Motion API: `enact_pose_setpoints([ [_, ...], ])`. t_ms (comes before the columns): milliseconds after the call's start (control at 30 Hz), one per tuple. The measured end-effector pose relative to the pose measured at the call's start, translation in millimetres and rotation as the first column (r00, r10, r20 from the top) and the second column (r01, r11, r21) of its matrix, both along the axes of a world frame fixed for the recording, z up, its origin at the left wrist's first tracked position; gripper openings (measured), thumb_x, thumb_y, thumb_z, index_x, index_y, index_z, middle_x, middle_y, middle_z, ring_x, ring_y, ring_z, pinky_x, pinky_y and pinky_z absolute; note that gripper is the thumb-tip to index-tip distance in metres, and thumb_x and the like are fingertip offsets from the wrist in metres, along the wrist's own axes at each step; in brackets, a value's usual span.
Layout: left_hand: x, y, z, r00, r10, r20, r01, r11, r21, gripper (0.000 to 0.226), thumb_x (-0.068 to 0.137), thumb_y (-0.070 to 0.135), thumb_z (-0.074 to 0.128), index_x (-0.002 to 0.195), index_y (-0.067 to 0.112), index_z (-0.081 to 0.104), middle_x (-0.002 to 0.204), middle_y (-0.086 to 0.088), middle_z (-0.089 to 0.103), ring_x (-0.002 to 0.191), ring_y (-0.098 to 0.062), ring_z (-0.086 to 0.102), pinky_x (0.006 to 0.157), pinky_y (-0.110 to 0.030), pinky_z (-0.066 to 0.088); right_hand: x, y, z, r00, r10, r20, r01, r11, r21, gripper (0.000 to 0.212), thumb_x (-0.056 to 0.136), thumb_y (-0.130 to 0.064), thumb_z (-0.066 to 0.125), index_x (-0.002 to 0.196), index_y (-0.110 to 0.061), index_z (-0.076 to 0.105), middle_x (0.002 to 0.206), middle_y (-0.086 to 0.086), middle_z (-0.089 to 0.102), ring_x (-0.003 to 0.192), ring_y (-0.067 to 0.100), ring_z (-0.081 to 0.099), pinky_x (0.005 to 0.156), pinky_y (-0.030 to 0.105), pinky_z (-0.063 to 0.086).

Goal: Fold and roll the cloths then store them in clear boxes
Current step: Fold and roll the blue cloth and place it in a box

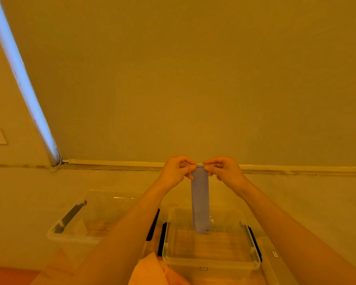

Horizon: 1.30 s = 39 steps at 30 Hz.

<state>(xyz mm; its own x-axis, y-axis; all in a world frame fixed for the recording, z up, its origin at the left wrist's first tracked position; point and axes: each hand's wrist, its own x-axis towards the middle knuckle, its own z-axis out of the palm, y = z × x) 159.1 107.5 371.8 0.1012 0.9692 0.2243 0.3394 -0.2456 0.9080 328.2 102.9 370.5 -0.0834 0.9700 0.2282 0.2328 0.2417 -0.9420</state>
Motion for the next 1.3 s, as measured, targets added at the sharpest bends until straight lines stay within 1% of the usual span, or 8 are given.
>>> enact_pose_setpoints([
  [67,2,-2,3,0.999,-0.034,-0.039,0.034,0.999,0.010,0.008,0.091,0.009,0.059,0.097,0.004,0.060,0.066,-0.005,0.061,0.040,-0.003,0.057,0.035,-0.009,0.033,1,-1,2,1.000,-0.015,0.016,0.015,1.000,-0.006,0.014,0.086,-0.003,0.062,0.099,0.000,0.065,0.072,0.007,0.063,0.057,0.009,0.055,0.042,0.007,0.037],
  [167,3,-3,4,0.998,-0.058,-0.034,0.059,0.997,0.048,0.008,0.092,0.008,0.057,0.098,0.002,0.059,0.060,-0.008,0.059,0.039,-0.003,0.055,0.037,-0.010,0.034,2,-2,5,1.000,0.010,0.028,-0.009,0.999,-0.036,0.004,0.089,-0.008,0.060,0.092,-0.010,0.063,0.070,0.007,0.063,0.054,0.010,0.058,0.041,0.012,0.037],
  [400,7,-3,4,0.956,-0.072,0.284,0.083,0.996,-0.026,0.019,0.088,-0.005,0.055,0.087,0.010,0.068,0.067,-0.005,0.062,0.051,-0.005,0.056,0.046,-0.016,0.037,3,-4,6,0.988,0.017,-0.154,-0.022,0.999,-0.028,0.016,0.086,-0.005,0.063,0.083,-0.019,0.069,0.068,0.002,0.067,0.056,0.009,0.058,0.050,0.020,0.041],
  [533,7,-4,5,0.943,-0.050,0.329,0.074,0.995,-0.060,0.024,0.084,-0.009,0.053,0.081,0.009,0.069,0.066,-0.007,0.062,0.053,-0.009,0.057,0.048,-0.019,0.039,1,-4,7,0.984,0.025,-0.176,-0.031,0.999,-0.029,0.019,0.084,0.001,0.061,0.083,-0.016,0.070,0.067,0.002,0.067,0.057,0.007,0.060,0.054,0.020,0.046],
  [833,4,2,2,0.980,-0.037,0.194,0.039,0.999,-0.007,0.009,0.088,0.011,0.063,0.094,0.010,0.069,0.070,-0.003,0.065,0.054,-0.005,0.054,0.047,-0.015,0.039,-1,0,2,0.987,-0.002,-0.159,-0.002,1.000,-0.028,0.008,0.083,-0.010,0.067,0.087,-0.016,0.070,0.073,0.002,0.068,0.064,0.009,0.060,0.058,0.019,0.048],
  [1033,2,6,3,0.999,0.042,0.008,-0.042,0.999,-0.020,0.017,0.086,0.016,0.067,0.100,0.006,0.066,0.063,0.001,0.061,0.049,-0.005,0.051,0.040,-0.011,0.035,2,3,3,0.997,-0.005,-0.074,0.005,1.000,-0.005,0.026,0.083,-0.007,0.068,0.107,-0.014,0.064,0.079,0.002,0.069,0.058,0.001,0.060,0.050,0.013,0.042],
  [1133,2,6,4,1.000,0.006,0.010,-0.006,1.000,0.006,0.013,0.086,0.015,0.066,0.096,0.006,0.064,0.058,0.000,0.058,0.047,-0.007,0.048,0.039,-0.011,0.034,1,5,4,0.998,-0.026,-0.059,0.025,1.000,-0.008,0.015,0.085,-0.005,0.065,0.099,-0.004,0.064,0.072,0.003,0.063,0.050,-0.005,0.057,0.044,0.006,0.038],
  [1300,4,6,3,0.999,-0.022,0.034,0.022,1.000,0.013,0.007,0.088,0.014,0.063,0.095,0.012,0.064,0.055,0.002,0.055,0.041,-0.002,0.045,0.040,-0.013,0.033,2,8,5,0.999,-0.038,-0.032,0.037,0.999,-0.008,0.005,0.085,-0.008,0.065,0.089,-0.012,0.064,0.069,0.003,0.062,0.058,0.007,0.053,0.044,0.009,0.038],
])
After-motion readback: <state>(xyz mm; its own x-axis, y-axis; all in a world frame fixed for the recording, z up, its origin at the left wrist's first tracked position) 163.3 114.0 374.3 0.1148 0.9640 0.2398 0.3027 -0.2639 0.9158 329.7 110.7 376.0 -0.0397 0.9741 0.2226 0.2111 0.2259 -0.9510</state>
